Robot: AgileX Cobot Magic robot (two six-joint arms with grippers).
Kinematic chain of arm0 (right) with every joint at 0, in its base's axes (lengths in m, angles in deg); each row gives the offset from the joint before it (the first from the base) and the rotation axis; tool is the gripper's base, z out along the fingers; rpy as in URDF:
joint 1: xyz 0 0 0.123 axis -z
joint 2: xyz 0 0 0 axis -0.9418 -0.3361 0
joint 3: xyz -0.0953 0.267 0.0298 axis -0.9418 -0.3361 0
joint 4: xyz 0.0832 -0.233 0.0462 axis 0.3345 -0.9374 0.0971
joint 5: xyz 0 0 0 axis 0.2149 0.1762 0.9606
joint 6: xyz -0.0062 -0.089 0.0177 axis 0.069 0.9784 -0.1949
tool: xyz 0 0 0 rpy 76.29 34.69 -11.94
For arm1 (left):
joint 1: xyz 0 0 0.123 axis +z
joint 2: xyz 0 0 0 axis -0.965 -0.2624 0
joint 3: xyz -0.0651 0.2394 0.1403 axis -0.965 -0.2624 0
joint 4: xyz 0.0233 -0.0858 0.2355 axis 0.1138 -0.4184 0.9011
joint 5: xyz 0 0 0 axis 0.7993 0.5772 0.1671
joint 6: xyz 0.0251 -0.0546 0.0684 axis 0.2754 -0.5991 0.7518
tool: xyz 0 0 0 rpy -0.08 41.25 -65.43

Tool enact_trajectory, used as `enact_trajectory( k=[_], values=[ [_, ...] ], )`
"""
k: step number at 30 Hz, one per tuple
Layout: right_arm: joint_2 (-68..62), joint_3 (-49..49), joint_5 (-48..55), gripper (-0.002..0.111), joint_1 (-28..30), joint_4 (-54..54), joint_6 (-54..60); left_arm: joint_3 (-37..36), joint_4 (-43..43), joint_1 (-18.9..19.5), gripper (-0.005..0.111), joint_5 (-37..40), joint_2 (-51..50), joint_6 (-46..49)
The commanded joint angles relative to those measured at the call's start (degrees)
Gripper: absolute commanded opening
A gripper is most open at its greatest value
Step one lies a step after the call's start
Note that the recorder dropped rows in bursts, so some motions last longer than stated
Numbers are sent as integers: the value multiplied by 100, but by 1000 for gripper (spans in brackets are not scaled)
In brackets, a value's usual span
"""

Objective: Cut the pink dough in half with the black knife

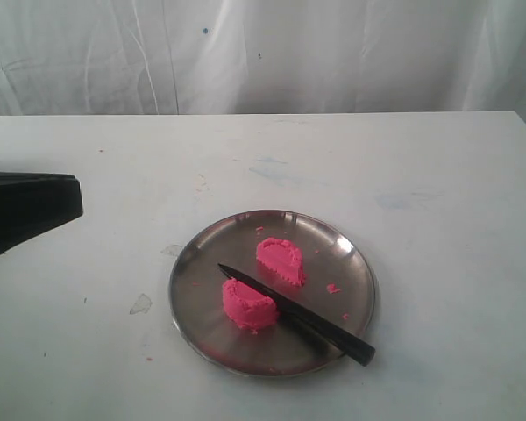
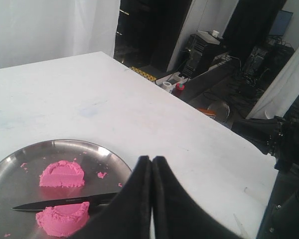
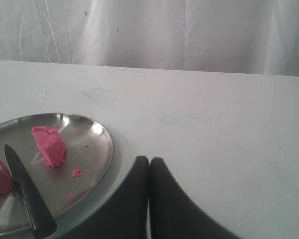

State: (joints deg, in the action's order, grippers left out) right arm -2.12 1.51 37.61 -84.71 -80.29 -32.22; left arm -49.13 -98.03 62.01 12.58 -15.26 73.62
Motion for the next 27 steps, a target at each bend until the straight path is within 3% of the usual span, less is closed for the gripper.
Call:
enact_trajectory(
  k=[1,17,20,22,24,25,26,27],
  values=[
    [33,-30,27,0,27,-60,45,-41,-70,5,0,54,33,-2],
    [33,-30,17,0,27,-60,45,-88,-51,5,0,-2,94,-2],
    [33,-30,17,0,27,-60,45,-229,-30,5,0,-550,473,-32],
    [33,-30,17,0,27,-38,45,-351,752,5,0,-840,935,-479],
    [33,-30,17,0,27,-38,45,-477,2267,5,0,-1117,1512,-1971],
    [33,-30,17,0,27,-38,45,-608,3670,5,0,-1170,1844,-3567],
    [33,-30,17,0,27,-38,45,-665,4215,5,0,-1168,1954,-4098],
    [33,-30,17,0,27,-38,45,-820,5318,5,0,-1195,2191,-5165]
  ],
)
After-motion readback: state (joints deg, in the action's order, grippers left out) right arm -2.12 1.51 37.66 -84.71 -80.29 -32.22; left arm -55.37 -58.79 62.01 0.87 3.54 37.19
